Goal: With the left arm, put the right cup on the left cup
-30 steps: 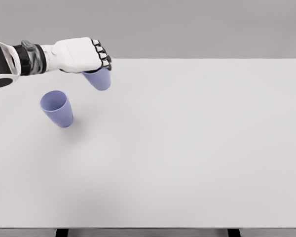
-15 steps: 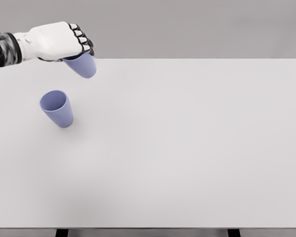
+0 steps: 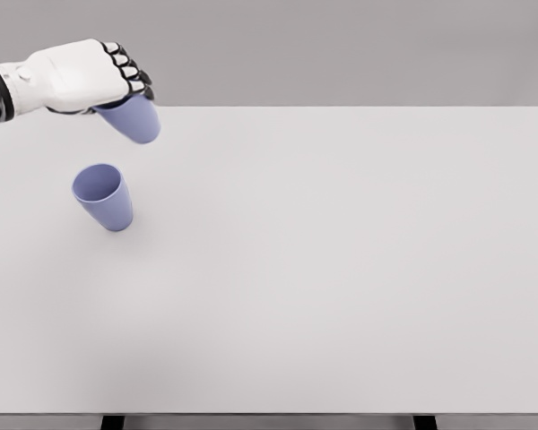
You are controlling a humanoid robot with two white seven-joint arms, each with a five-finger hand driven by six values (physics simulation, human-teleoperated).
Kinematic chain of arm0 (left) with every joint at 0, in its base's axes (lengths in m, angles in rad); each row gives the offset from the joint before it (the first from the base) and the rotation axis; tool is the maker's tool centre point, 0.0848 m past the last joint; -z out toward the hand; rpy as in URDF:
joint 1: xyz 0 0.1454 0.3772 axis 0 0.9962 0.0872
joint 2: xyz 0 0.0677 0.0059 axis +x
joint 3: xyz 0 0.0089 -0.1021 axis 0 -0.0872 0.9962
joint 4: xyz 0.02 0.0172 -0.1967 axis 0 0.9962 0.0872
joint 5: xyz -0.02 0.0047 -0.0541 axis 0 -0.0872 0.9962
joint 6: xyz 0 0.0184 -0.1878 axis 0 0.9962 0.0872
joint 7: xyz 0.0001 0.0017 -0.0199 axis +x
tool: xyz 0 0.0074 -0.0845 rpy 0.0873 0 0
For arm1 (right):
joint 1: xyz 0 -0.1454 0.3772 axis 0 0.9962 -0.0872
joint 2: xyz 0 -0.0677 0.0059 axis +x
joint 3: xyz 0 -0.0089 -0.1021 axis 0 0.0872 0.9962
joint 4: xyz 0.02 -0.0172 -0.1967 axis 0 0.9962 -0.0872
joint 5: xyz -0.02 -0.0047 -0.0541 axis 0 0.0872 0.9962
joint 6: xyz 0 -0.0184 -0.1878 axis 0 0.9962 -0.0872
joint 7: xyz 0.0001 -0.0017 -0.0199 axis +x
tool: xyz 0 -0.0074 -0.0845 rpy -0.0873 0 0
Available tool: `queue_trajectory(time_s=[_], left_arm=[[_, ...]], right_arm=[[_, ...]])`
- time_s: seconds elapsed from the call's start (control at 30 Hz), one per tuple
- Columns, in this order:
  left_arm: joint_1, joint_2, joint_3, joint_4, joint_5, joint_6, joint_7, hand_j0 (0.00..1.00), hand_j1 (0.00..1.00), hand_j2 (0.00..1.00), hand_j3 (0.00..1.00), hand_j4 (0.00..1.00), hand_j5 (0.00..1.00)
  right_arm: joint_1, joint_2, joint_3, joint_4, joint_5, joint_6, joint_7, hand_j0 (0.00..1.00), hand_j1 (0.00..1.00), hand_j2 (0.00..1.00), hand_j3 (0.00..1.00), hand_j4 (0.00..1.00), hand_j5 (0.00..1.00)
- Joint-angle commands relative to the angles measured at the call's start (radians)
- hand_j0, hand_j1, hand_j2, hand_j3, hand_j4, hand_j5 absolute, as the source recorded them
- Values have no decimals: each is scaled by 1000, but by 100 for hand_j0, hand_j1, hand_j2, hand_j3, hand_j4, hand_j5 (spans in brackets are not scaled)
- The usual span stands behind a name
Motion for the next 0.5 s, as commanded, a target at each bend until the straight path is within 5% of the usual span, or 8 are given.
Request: queue_trajectory(time_s=[0.0, 0.47], left_arm=[[0, 15, 16, -7, 13, 2, 1, 76, 76, 76, 76, 76, 76], [51, 56, 104, -23, 17, 2, -1, 76, 76, 76, 76, 76, 76]], right_arm=[[0, 0, 0, 0, 0, 0, -1, 100, 100, 100, 100, 100, 100], [0, 0, 0, 0, 0, 0, 0, 100, 100, 100, 100, 100, 100]])
